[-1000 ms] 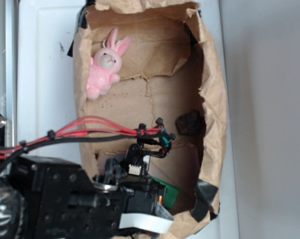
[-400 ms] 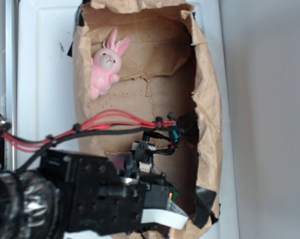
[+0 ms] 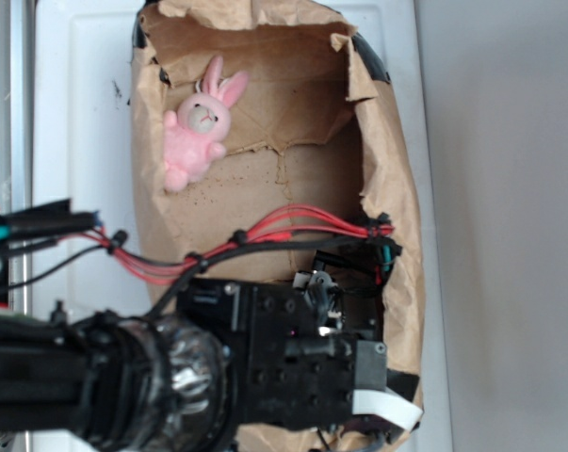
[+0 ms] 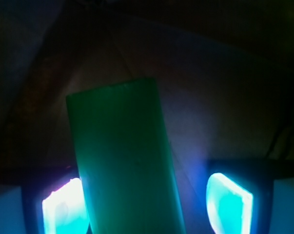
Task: Grab the green block.
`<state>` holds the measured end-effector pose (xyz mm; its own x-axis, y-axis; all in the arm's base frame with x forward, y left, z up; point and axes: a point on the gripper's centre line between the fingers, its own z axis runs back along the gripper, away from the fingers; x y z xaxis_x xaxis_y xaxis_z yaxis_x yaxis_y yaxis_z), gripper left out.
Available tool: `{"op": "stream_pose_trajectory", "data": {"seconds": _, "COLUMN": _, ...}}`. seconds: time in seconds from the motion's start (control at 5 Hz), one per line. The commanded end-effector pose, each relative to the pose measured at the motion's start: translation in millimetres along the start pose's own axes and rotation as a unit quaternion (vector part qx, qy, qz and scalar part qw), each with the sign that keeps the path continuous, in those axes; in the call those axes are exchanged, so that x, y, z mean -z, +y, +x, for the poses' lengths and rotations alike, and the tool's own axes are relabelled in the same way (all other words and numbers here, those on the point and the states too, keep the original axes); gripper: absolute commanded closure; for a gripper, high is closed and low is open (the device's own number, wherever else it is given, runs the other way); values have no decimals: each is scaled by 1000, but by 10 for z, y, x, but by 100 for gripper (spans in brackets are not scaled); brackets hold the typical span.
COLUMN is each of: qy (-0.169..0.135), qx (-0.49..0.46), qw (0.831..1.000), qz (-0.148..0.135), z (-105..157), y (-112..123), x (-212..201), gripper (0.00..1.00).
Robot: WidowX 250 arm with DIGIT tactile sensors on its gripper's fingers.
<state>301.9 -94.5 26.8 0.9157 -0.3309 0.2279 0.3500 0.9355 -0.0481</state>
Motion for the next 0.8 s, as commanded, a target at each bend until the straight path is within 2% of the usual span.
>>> {"op": "stream_pose_trajectory", "data": {"seconds": 0.0, "qy": -25, "qx": 0, "qw": 1000, "qz": 1, "z": 152, "y": -4, "x": -73, "gripper": 100}}
{"op": "stream_pose_trajectory", "data": {"seconds": 0.2, "qy": -34, "qx": -10, "qw": 999, "qz": 8, "z": 175, "y": 93, "x": -175, "gripper": 100}}
{"op": "stream_pose_trajectory", "data": {"seconds": 0.4, "qy": -42, "qx": -60, "qw": 997, "qz": 6, "z": 186, "y": 360, "x": -369, "gripper": 100}}
{"op": "stream_pose_trajectory", "data": {"seconds": 0.6, "qy": -59, "qx": -115, "qw": 991, "qz": 36, "z": 104, "y": 785, "x": -659, "gripper": 100}}
